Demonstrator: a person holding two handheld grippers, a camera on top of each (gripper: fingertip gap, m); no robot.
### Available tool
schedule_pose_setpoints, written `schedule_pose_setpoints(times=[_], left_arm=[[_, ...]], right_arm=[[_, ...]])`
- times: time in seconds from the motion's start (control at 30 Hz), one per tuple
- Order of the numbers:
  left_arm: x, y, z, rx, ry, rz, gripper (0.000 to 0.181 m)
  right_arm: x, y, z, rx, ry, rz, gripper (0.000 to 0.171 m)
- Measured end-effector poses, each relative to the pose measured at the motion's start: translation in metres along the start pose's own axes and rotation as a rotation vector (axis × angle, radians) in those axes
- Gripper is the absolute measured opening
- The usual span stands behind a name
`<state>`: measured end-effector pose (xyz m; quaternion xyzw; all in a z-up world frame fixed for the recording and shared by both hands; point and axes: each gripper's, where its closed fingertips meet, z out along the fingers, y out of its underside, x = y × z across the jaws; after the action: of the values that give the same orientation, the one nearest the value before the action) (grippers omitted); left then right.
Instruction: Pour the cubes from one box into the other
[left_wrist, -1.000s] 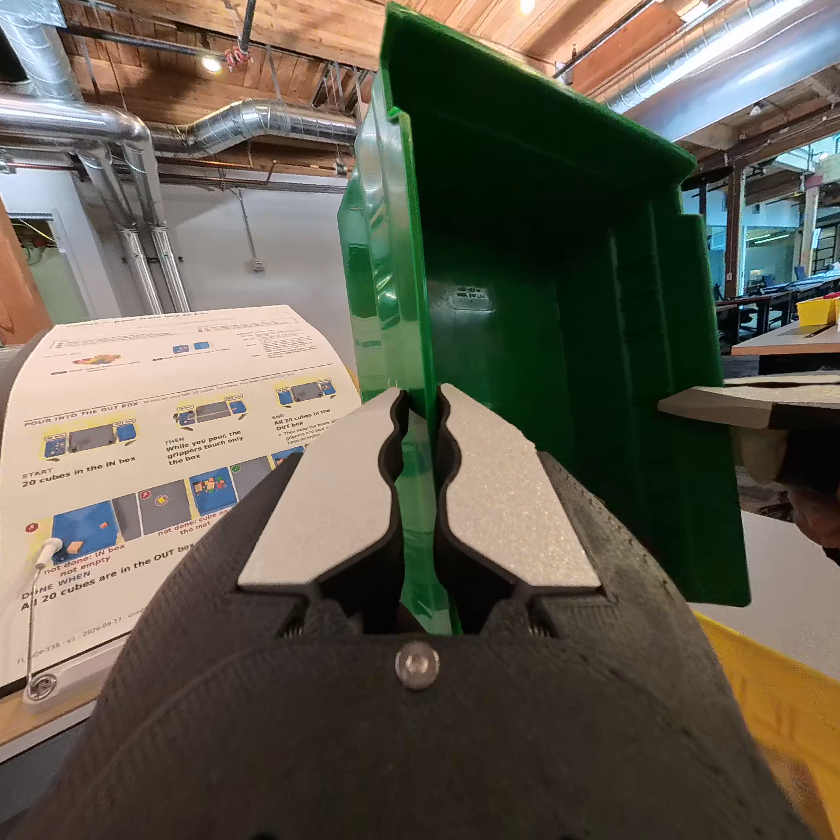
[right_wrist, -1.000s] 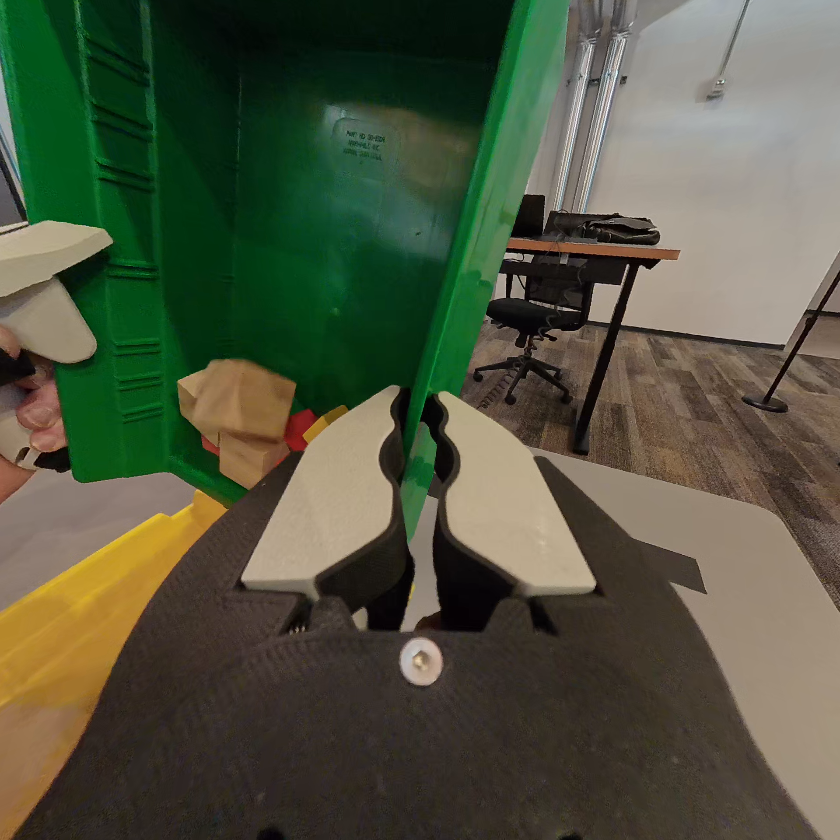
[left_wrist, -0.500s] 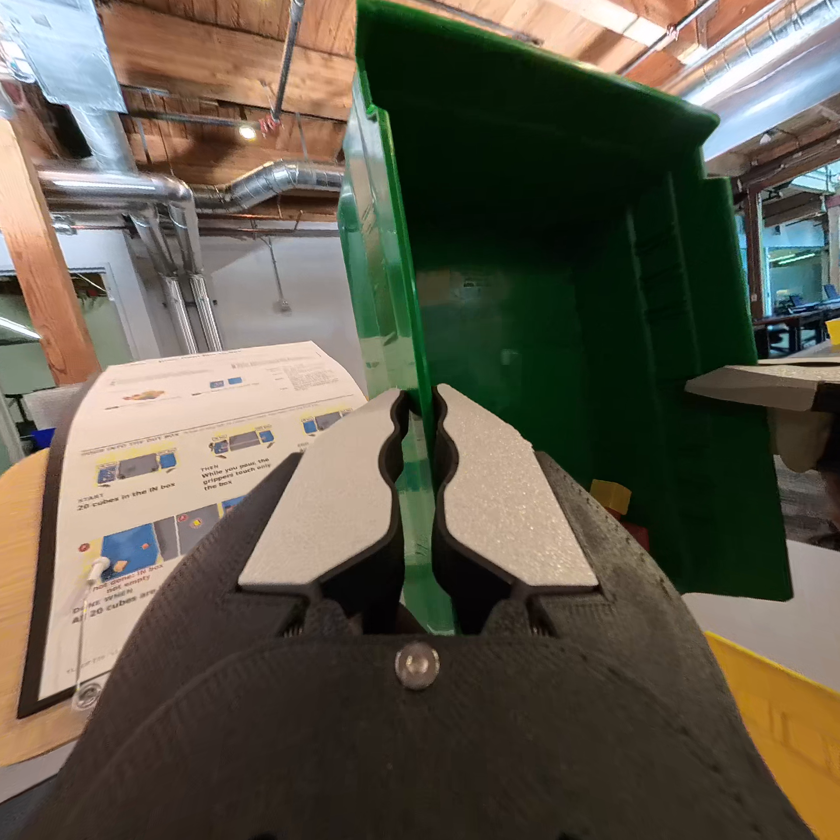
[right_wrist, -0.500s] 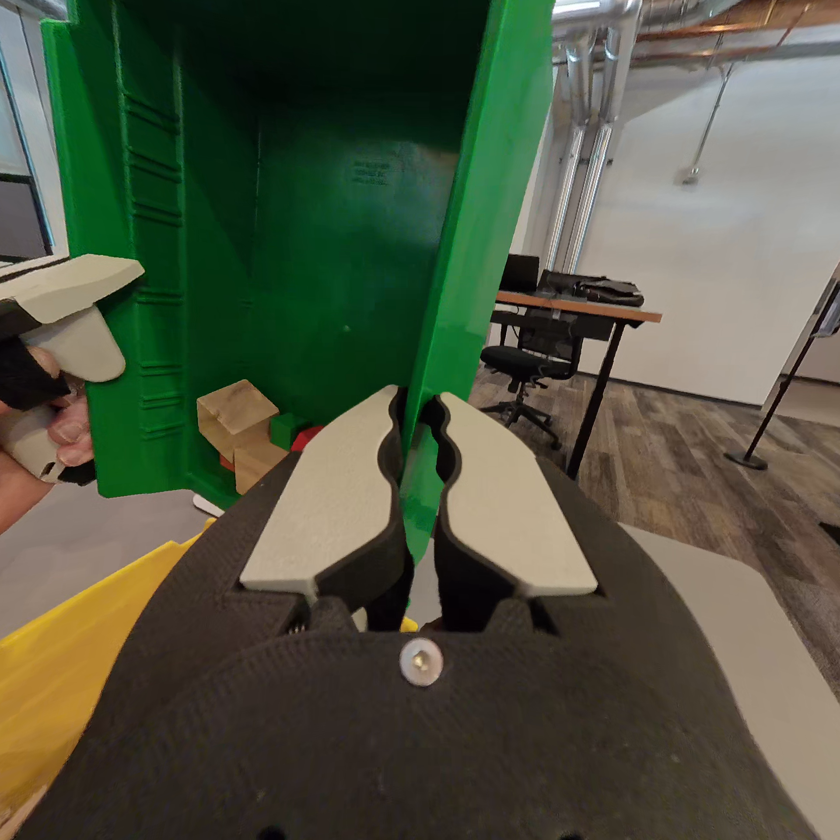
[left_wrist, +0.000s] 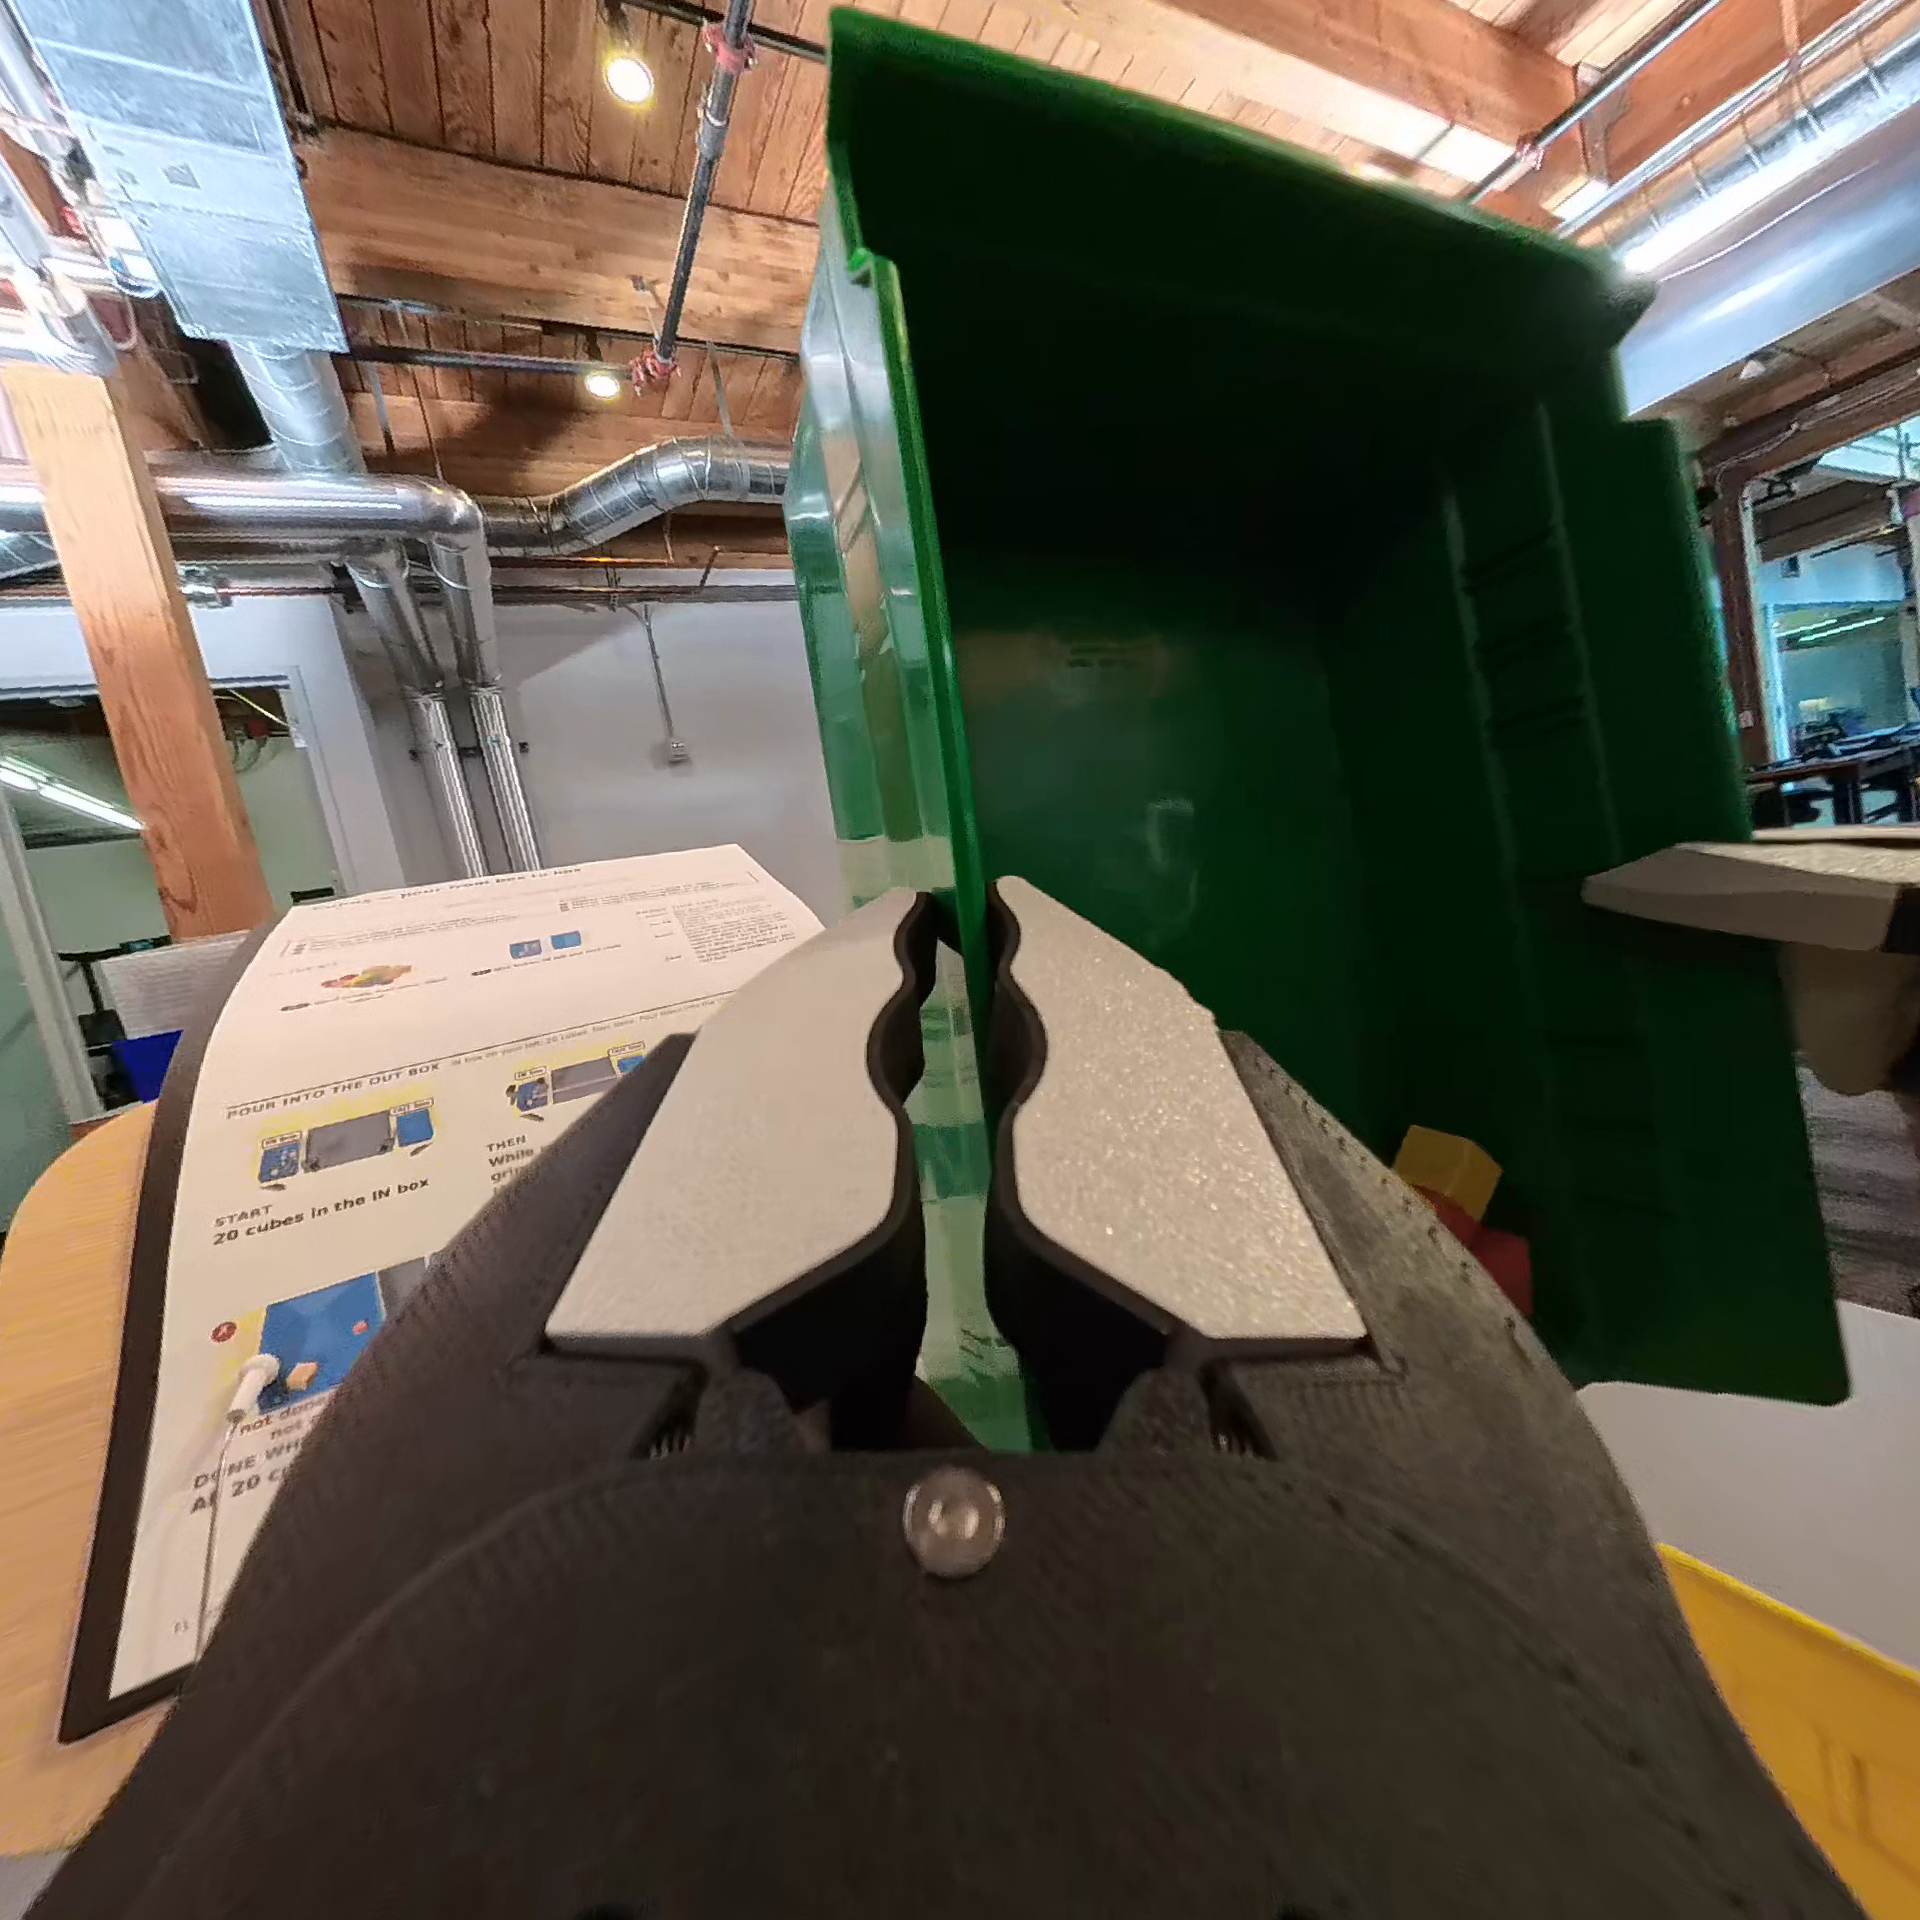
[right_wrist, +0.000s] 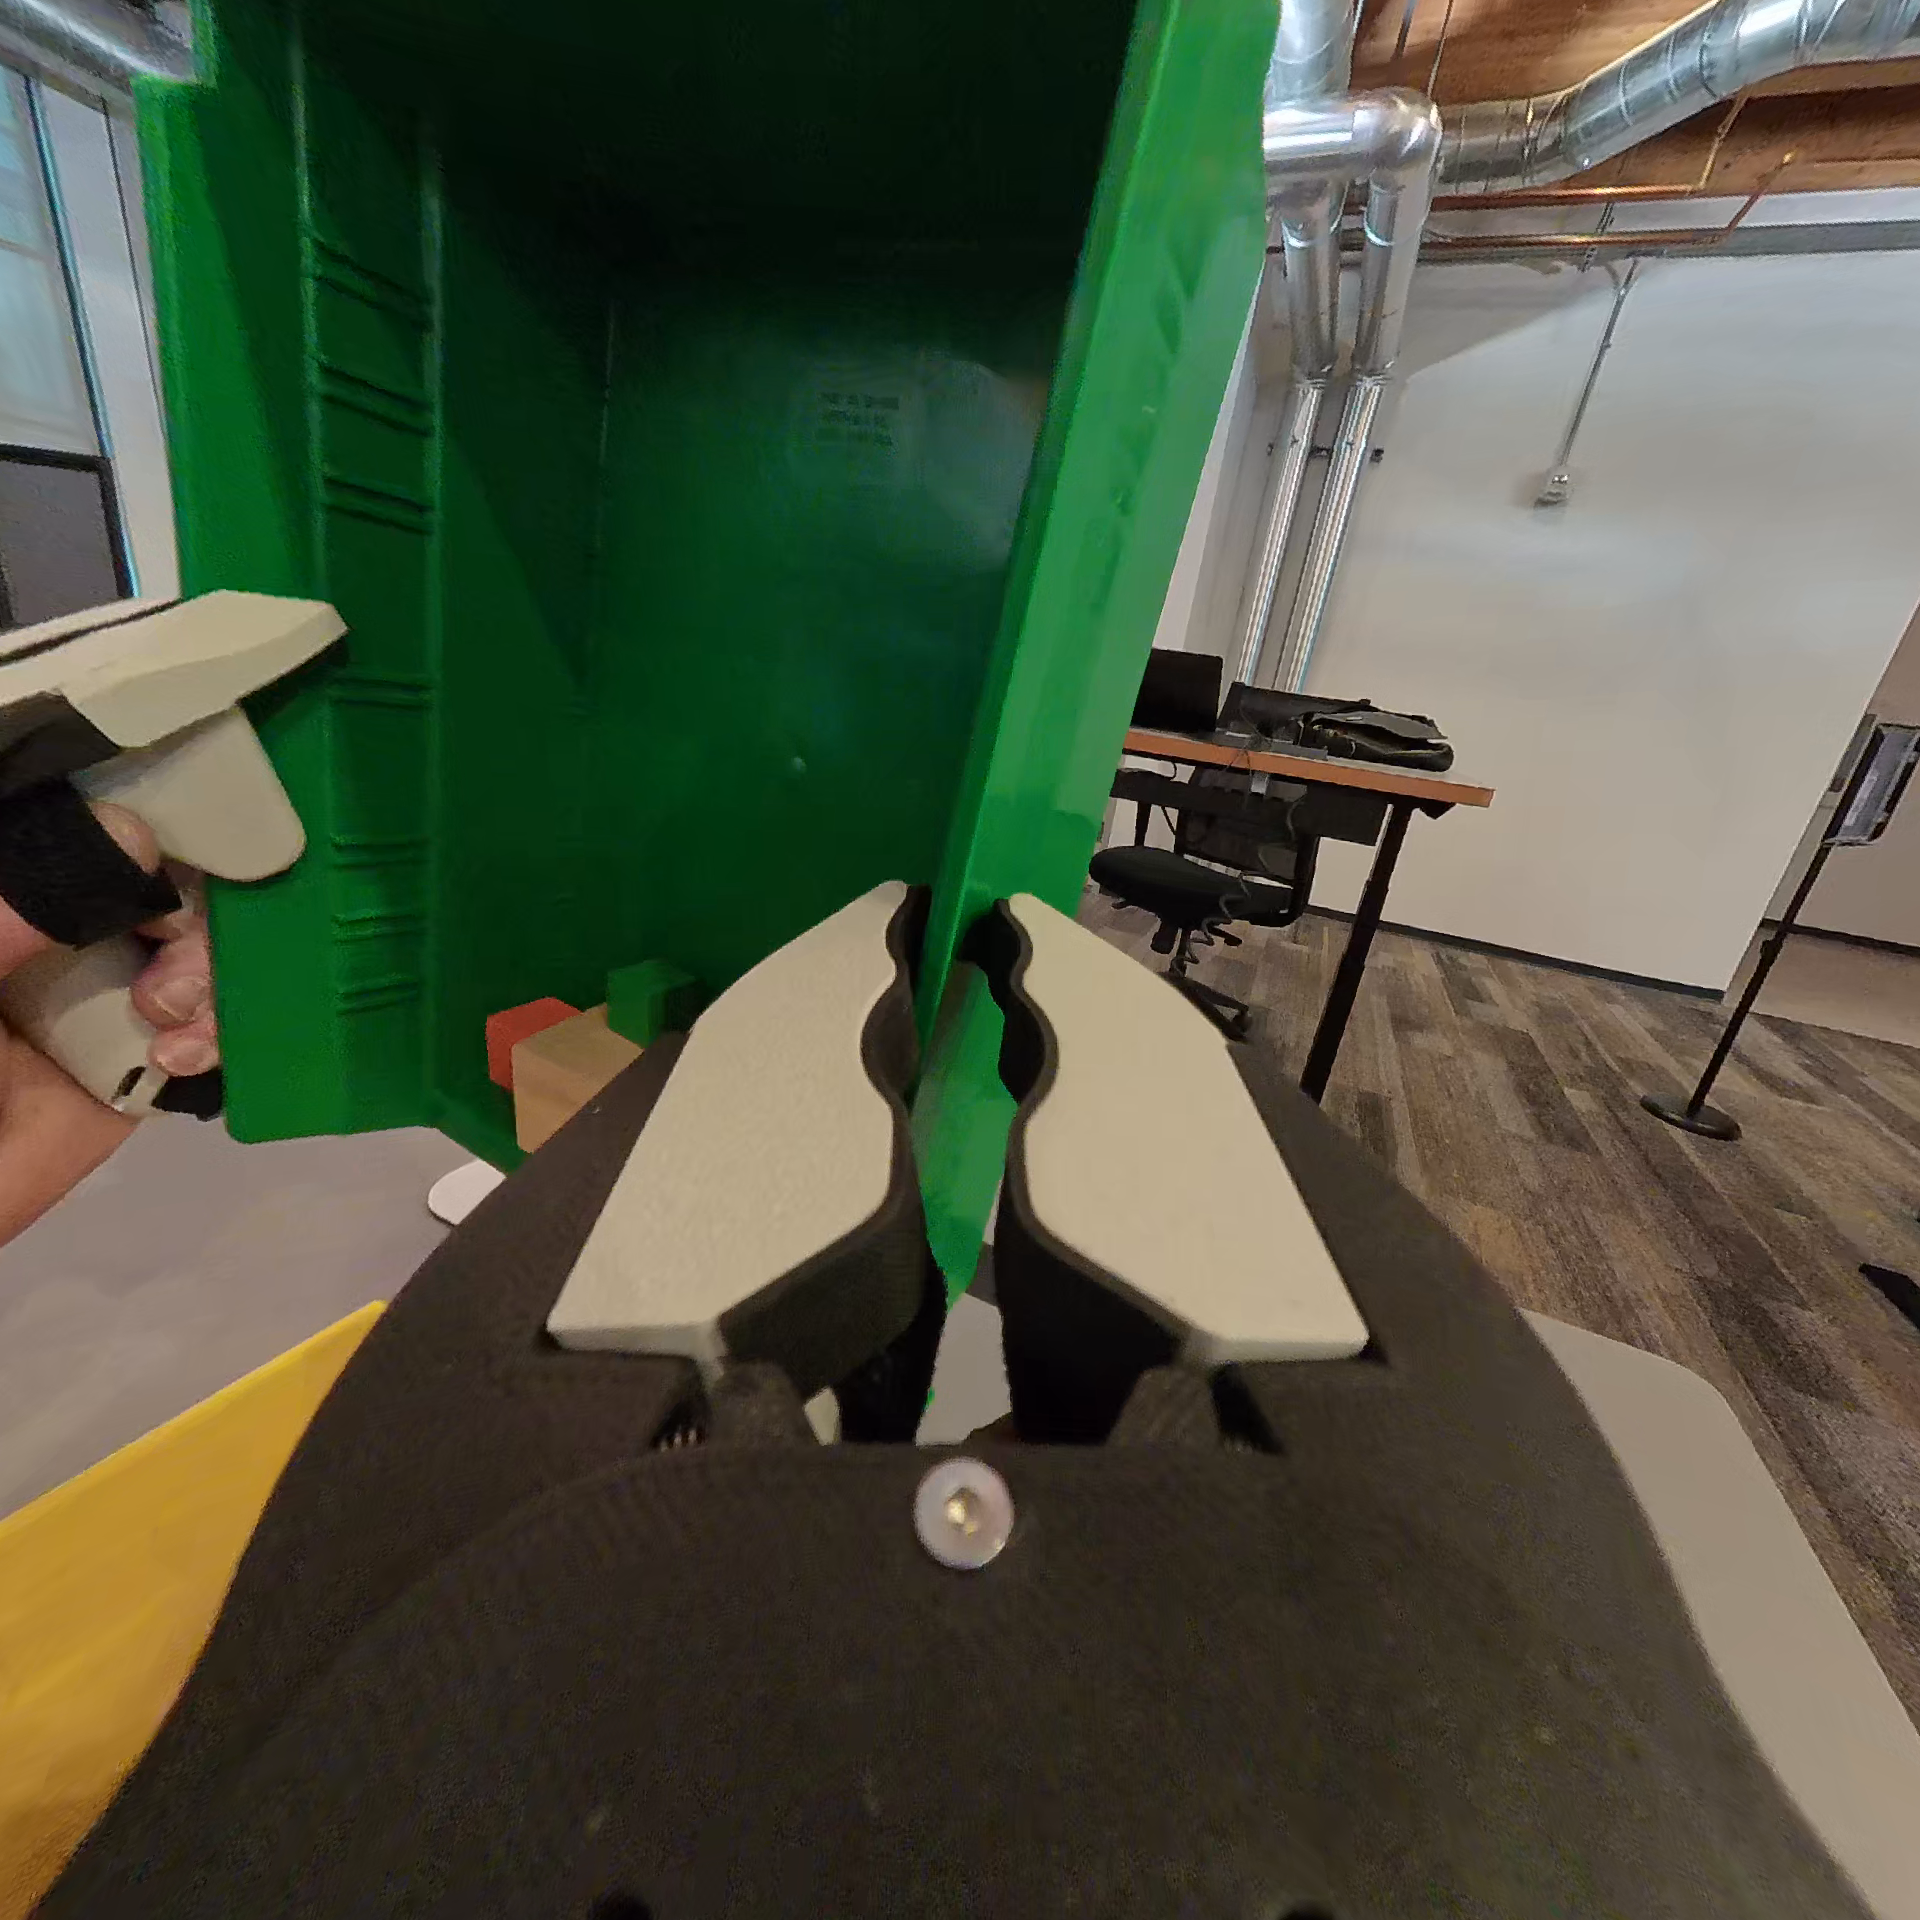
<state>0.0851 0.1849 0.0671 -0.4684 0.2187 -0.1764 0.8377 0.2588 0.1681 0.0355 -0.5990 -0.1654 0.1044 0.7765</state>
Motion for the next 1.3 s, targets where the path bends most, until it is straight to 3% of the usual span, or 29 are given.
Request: schedule_pose_setpoints(times=[0.23, 0.4, 0.87, 1.3], left_arm=[[0.001, -0.003, -0.004, 0.013, -0.002, -0.019, 0.007], [0.004, -0.033, -0.007, 0.08, -0.01, 0.005, 0.007], [-0.003, 0.008, -0.004, -0.006, -0.027, -0.03, 0.007], [-0.011, -0.021, -0.006, 0.065, -0.049, -0.062, 0.006]], right_arm=[[-0.003, -0.016, -0.007, 0.036, 0.007, -0.047, 0.005], [-0.005, -0.036, -0.013, 0.101, 0.013, -0.093, 0.006], [-0.005, -0.012, -0.005, 0.043, 0.015, -0.065, 0.006], [-0.018, -0.054, -0.011, 0.116, 0.011, -0.135, 0.007]])
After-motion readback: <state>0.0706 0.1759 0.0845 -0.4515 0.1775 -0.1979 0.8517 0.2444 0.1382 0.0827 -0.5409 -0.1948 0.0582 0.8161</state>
